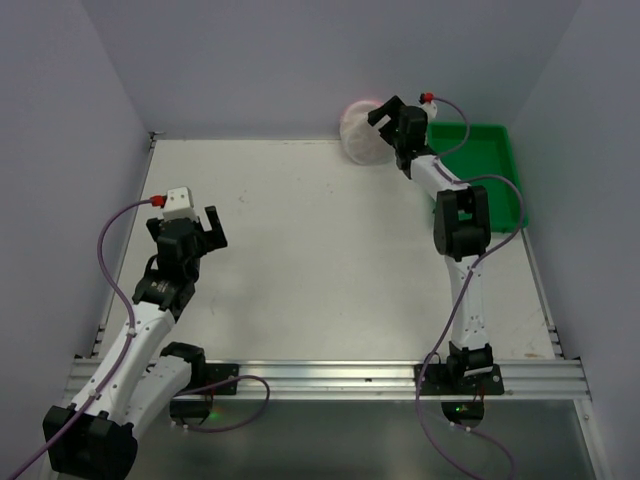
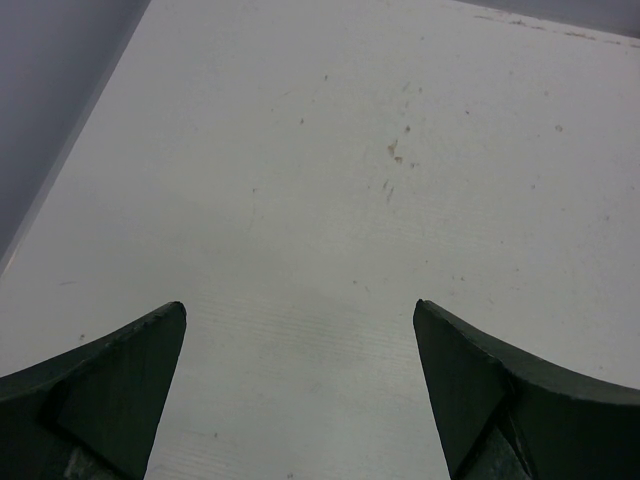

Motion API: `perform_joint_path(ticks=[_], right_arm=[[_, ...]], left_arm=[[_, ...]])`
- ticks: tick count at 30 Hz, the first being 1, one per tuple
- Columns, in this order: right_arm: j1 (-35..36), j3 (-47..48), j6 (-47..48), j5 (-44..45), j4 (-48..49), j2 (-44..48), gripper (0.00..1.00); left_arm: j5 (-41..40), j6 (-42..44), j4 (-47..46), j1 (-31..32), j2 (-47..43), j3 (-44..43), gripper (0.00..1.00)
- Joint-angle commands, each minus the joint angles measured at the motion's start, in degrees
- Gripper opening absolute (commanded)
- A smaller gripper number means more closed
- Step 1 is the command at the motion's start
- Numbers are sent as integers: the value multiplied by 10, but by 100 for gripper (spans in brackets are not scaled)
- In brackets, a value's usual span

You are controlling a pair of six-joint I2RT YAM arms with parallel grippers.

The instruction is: Unzip the laundry bag and remove the bra

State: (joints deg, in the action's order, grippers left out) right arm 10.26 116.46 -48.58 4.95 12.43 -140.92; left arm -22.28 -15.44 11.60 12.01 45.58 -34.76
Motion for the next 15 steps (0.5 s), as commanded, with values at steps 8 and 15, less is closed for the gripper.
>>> perform_joint_path(ticks=[8, 15], right_arm=[[-25, -11, 125, -111, -34, 53, 99], [-33, -135, 142, -111, 72, 129, 99]], left_arm=[[0, 9, -18, -6, -8, 2, 100], [-1, 10, -21, -7, -8, 5, 100]])
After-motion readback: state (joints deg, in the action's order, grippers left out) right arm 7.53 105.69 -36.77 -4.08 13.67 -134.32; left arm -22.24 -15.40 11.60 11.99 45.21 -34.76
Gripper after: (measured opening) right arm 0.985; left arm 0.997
